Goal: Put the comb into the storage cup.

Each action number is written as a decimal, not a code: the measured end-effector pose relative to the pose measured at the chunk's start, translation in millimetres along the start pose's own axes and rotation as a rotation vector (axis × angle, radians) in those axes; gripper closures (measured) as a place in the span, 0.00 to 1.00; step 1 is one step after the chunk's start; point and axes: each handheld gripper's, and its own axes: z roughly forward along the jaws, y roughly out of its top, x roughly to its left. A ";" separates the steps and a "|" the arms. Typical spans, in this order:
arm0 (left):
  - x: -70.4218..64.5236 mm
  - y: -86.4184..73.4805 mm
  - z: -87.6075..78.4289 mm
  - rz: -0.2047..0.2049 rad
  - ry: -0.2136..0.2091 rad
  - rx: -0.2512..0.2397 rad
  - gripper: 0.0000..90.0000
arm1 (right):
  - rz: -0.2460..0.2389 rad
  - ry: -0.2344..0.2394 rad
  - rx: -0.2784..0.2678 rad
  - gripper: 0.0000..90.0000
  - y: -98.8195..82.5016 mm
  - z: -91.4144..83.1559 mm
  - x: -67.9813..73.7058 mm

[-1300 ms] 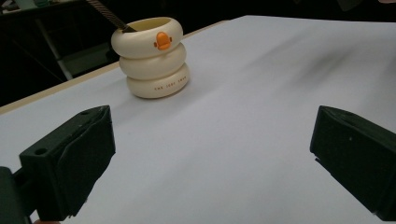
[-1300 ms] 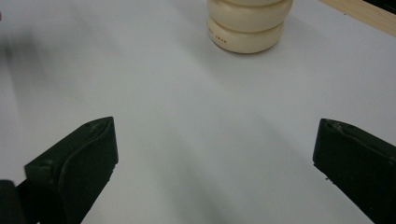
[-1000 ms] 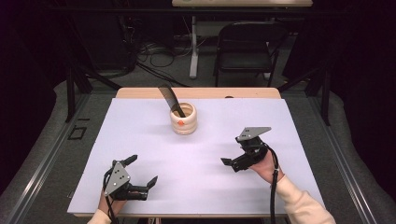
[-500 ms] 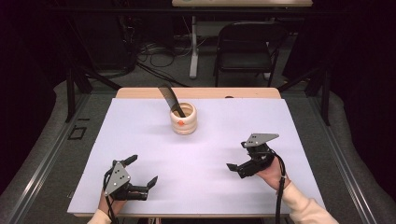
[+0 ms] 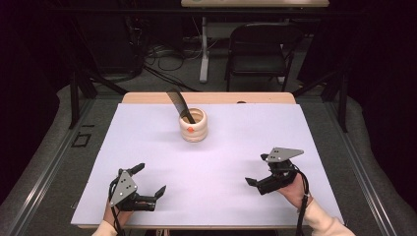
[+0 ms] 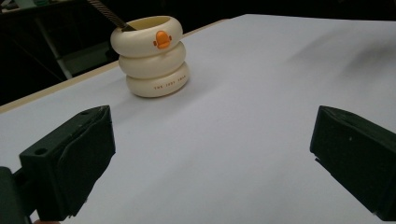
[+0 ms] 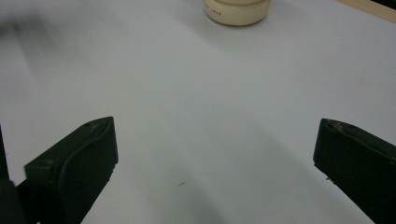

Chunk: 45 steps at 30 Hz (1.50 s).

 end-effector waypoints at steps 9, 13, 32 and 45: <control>0.0 -0.1 0.1 -0.001 0.001 0.001 0.00 | -0.013 -0.023 -0.019 0.00 -11.1 -7.6 3.9; 0.0 -0.3 0.4 -0.002 0.002 0.002 0.00 | -0.031 -0.039 -0.032 0.00 -14.9 -11.6 7.7; 0.1 -0.3 0.3 0.002 0.000 0.003 0.00 | -0.058 -0.092 -0.098 0.00 -31.8 -27.0 21.3; -0.3 -0.3 0.8 0.001 -0.001 0.005 0.00 | -0.060 -0.096 -0.113 0.00 -35.8 -30.2 24.8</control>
